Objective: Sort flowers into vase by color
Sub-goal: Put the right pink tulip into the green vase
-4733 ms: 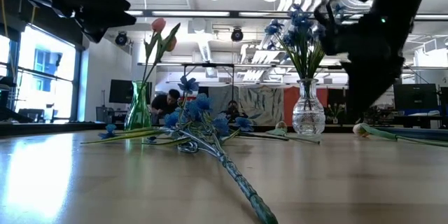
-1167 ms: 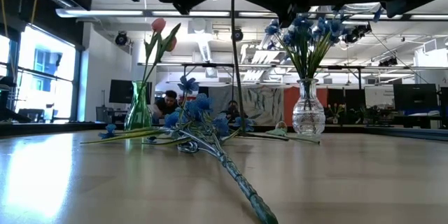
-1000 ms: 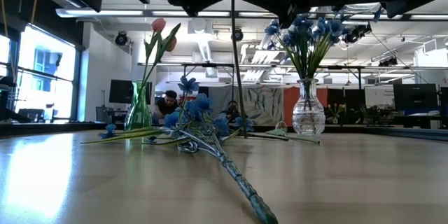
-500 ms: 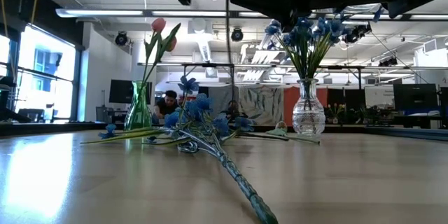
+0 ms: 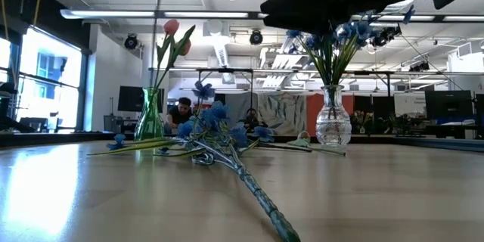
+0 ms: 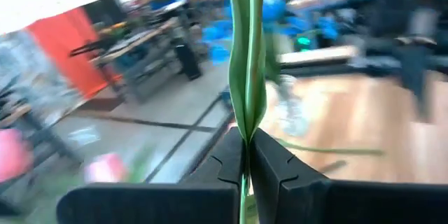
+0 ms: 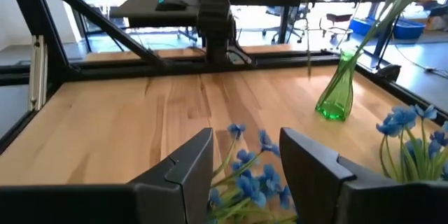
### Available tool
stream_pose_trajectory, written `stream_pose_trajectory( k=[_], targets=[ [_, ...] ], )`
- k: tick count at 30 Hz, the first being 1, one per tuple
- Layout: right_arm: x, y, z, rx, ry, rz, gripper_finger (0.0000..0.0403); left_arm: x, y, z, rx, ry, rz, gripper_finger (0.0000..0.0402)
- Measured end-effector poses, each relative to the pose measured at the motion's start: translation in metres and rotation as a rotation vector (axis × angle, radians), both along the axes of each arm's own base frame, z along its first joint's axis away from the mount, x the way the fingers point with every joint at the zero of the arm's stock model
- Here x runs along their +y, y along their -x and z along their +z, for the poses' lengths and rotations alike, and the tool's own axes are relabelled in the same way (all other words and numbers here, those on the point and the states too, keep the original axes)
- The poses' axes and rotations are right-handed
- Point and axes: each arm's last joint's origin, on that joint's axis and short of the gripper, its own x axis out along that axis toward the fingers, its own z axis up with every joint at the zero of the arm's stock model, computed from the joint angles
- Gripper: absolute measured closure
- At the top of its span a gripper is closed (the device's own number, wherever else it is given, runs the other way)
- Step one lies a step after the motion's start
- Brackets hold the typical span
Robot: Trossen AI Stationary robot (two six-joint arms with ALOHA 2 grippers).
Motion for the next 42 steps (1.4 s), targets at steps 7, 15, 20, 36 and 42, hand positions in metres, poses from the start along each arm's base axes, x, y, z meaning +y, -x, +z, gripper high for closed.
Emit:
stream_pose_trajectory(
  k=[7, 15, 20, 36, 42],
  targets=[
    [-0.001, 0.000, 0.000, 0.003, 0.001, -0.002, 0.0247, 0.040, 0.047, 0.028, -0.113, 0.013, 0.143, 0.0401],
    [-0.001, 0.000, 0.000, 0.003, 0.001, -0.003, 0.0247, 0.071, 0.069, 0.041, -0.200, 0.006, 0.147, 0.0401],
    [-0.001, 0.000, 0.000, 0.002, 0.001, -0.003, 0.0247, 0.088, 0.067, 0.038, -0.198, 0.033, 0.131, 0.0401],
    [-0.001, 0.000, -0.001, 0.001, -0.014, -0.006, 0.0247, 0.130, 0.043, 0.016, -0.131, 0.206, 0.178, 0.0397],
    [-0.001, 0.000, -0.002, 0.011, -0.010, -0.006, 0.0247, 0.140, 0.042, 0.006, -0.090, 0.269, 0.240, 0.0355]
  ],
)
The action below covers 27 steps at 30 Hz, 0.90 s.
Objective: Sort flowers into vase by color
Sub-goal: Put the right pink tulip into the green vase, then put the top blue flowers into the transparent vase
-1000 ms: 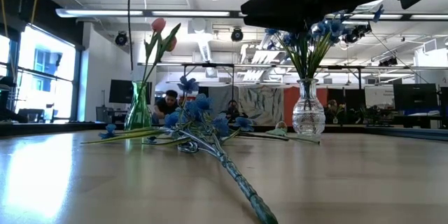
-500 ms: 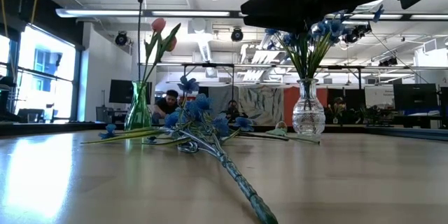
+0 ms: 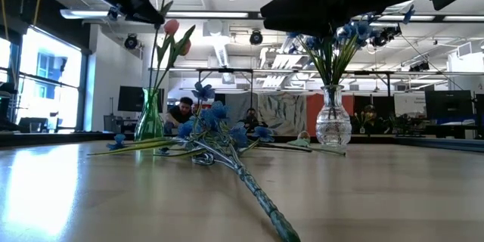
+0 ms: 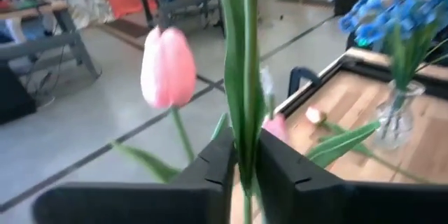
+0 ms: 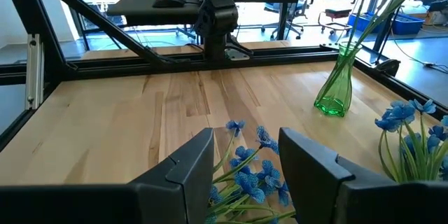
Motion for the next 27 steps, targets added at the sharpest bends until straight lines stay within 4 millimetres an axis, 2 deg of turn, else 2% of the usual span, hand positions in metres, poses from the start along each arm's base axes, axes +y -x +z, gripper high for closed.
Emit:
stream_pose_trajectory(
  k=[6, 11, 18, 23, 27],
  targets=[
    [0.000, 0.000, 0.000, 0.004, 0.001, 0.000, 0.0247, 0.004, 0.006, -0.006, 0.068, 0.061, 0.034, 0.0289],
    [0.000, 0.000, 0.000, 0.003, -0.002, -0.001, 0.0247, 0.000, 0.011, 0.012, 0.095, 0.081, 0.033, 0.0257],
    [-0.002, 0.001, -0.006, 0.048, -0.054, -0.041, 0.0247, -0.017, 0.016, 0.034, 0.104, 0.096, -0.073, 0.0254],
    [-0.009, 0.003, -0.016, 0.125, -0.131, -0.125, 0.0247, -0.037, 0.021, 0.034, 0.091, 0.153, -0.208, 0.0254],
    [-0.020, 0.001, -0.027, 0.171, -0.178, -0.204, 0.0246, -0.054, 0.022, 0.026, 0.089, 0.211, -0.304, 0.0255]
  ],
)
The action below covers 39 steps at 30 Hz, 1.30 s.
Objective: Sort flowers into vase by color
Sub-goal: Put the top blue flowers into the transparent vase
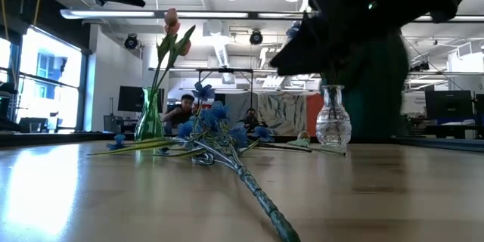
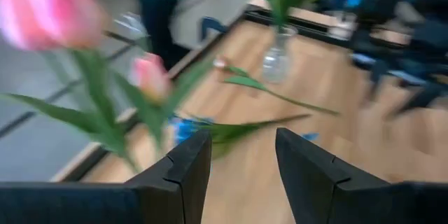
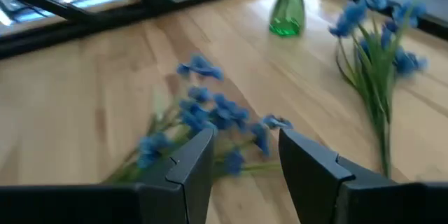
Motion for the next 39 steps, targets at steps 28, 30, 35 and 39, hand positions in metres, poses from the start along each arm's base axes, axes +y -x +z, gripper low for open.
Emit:
stream_pose_trajectory(
  k=[28, 30, 35, 39],
  targets=[
    [-0.139, -0.084, -0.042, 0.503, -0.181, -0.351, 0.0245, -0.065, -0.020, -0.091, -0.033, 0.123, -0.164, 0.0255],
    [-0.141, -0.083, -0.046, 0.522, -0.182, -0.355, 0.0259, -0.065, -0.020, -0.090, -0.046, 0.119, -0.161, 0.0255],
    [-0.141, -0.083, -0.055, 0.552, -0.184, -0.361, 0.0292, -0.066, -0.021, -0.091, -0.040, 0.114, -0.159, 0.0255],
    [-0.140, -0.082, -0.057, 0.573, -0.202, -0.346, 0.0324, -0.066, -0.021, -0.091, -0.039, 0.113, -0.159, 0.0255]
  ],
)
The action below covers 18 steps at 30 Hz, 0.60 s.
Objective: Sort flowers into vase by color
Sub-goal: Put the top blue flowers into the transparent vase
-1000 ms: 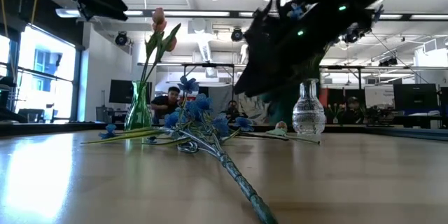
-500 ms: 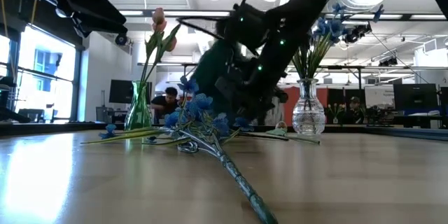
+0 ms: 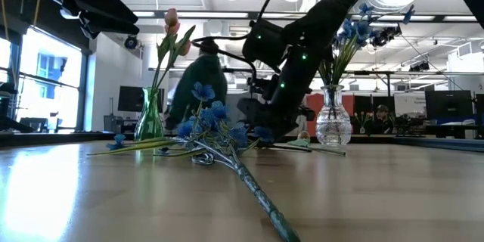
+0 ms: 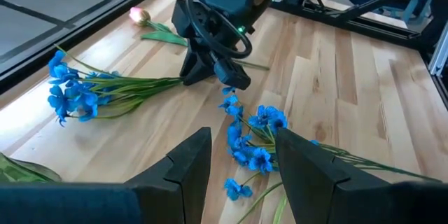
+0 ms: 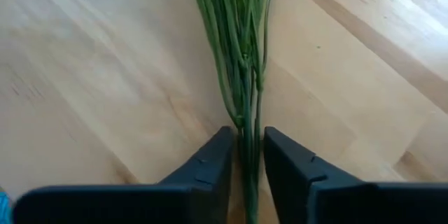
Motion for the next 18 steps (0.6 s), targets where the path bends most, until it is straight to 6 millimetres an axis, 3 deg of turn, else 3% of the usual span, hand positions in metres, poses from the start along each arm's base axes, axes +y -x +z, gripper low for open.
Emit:
stream_pose_trajectory(
  k=[5, 8, 12, 18],
  targets=[
    [0.004, 0.005, 0.004, 0.033, -0.058, 0.005, 0.0388, 0.000, 0.000, 0.000, 0.001, 0.000, 0.000, 0.0255],
    [0.016, 0.013, 0.009, 0.093, -0.097, -0.019, 0.0391, 0.000, 0.000, 0.000, 0.002, -0.001, 0.000, 0.0255],
    [0.046, 0.029, 0.018, 0.209, -0.133, -0.024, 0.0395, 0.000, 0.000, 0.000, 0.004, -0.002, 0.000, 0.0255],
    [0.107, 0.056, 0.032, 0.361, -0.186, 0.000, 0.0396, 0.000, 0.000, 0.000, 0.005, -0.009, -0.003, 0.0255]
  ],
)
